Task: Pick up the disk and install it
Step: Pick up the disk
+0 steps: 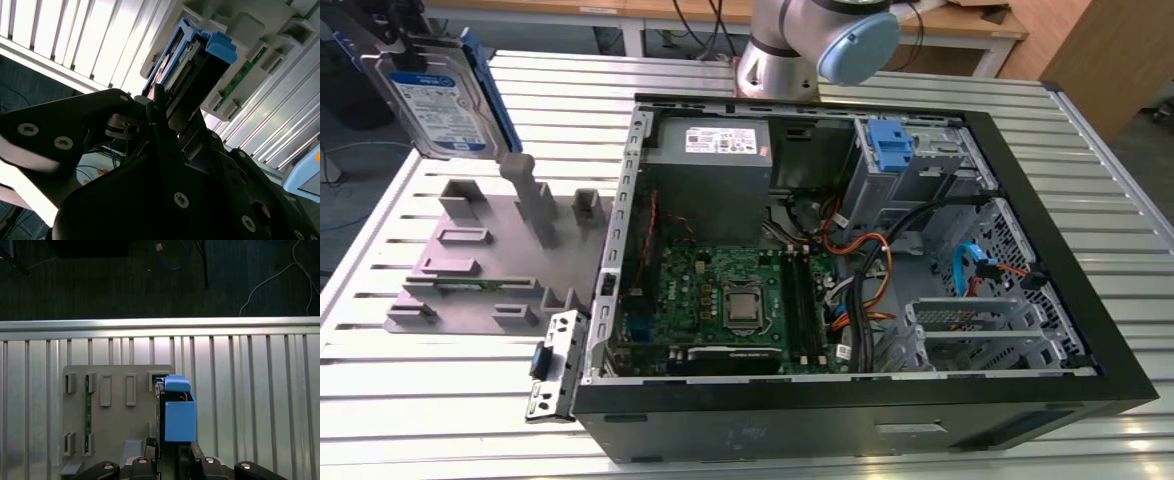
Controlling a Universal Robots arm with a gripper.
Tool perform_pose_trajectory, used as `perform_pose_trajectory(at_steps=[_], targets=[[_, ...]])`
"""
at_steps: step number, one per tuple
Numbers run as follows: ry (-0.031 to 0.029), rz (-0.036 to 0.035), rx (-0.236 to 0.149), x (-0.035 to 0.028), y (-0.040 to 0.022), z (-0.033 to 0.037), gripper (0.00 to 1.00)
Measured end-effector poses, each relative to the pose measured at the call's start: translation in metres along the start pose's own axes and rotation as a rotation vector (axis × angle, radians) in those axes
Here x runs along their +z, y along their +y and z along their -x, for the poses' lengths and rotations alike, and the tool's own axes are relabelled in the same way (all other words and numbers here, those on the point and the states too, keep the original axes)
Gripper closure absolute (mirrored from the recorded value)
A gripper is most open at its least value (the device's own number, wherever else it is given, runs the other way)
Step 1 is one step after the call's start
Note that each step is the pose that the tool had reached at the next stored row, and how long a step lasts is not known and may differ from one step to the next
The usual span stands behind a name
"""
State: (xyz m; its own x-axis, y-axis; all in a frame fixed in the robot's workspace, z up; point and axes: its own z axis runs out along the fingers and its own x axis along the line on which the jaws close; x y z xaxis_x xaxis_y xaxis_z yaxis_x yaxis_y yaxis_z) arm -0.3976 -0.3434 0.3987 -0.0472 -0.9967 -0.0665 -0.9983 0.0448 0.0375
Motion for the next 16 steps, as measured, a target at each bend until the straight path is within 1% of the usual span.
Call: perform_pose_trajectory(at_steps=[12, 16], targets=[[0.0001, 0.0002, 0.000, -0.0007, 0.0000, 0.0001, 0.65], [0.0002, 0.0003, 0.000, -0.0039, 0.0001, 0.0003, 0.65]])
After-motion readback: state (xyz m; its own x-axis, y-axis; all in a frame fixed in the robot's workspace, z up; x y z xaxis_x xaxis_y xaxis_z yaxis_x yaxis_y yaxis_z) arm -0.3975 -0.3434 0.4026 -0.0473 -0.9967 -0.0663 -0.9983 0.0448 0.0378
